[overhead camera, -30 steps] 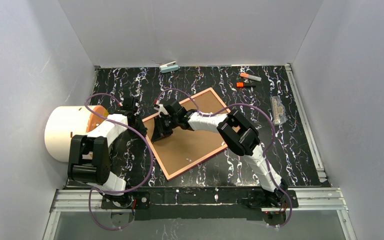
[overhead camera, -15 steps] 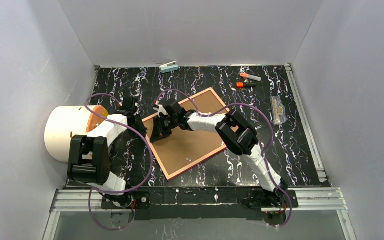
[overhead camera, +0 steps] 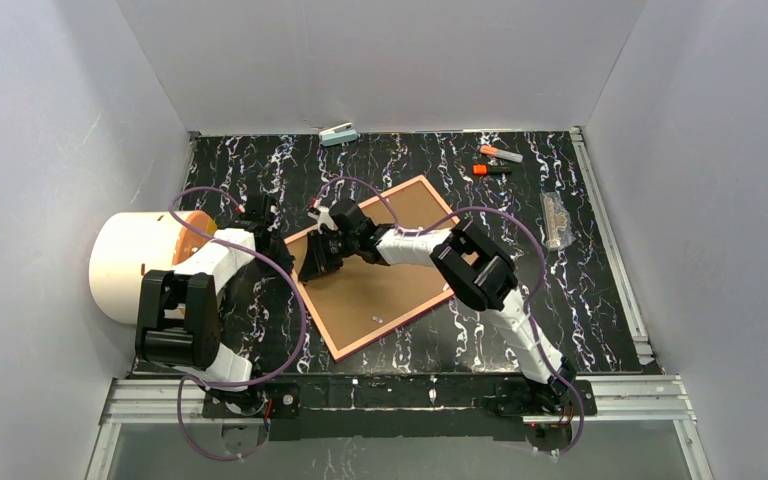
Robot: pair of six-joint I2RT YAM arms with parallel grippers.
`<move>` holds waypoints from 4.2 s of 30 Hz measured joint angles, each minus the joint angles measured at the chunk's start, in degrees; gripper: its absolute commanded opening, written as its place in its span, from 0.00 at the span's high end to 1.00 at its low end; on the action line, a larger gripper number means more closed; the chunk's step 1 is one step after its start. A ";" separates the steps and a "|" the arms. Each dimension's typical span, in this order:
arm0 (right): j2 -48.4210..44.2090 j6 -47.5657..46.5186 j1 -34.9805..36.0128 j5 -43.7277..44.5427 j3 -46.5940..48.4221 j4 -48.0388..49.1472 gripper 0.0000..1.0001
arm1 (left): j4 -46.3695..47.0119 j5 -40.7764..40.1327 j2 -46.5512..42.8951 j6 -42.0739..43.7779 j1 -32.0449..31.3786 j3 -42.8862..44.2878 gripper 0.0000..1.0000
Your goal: Put the photo into the frame
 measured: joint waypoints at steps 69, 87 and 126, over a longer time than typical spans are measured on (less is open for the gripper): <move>-3.41 -0.13 -0.79 -0.39 -5.18 3.06 0.70 | -0.33 -0.13 0.02 0.04 0.00 0.24 0.86; -29.86 -10.45 -7.45 12.17 -24.52 -14.69 0.67 | 0.81 7.02 -6.16 1.36 -0.07 4.39 0.68; -24.59 -20.11 -3.04 -2.73 -27.78 -26.95 0.96 | 15.74 27.78 2.99 1.53 -11.28 -5.01 0.72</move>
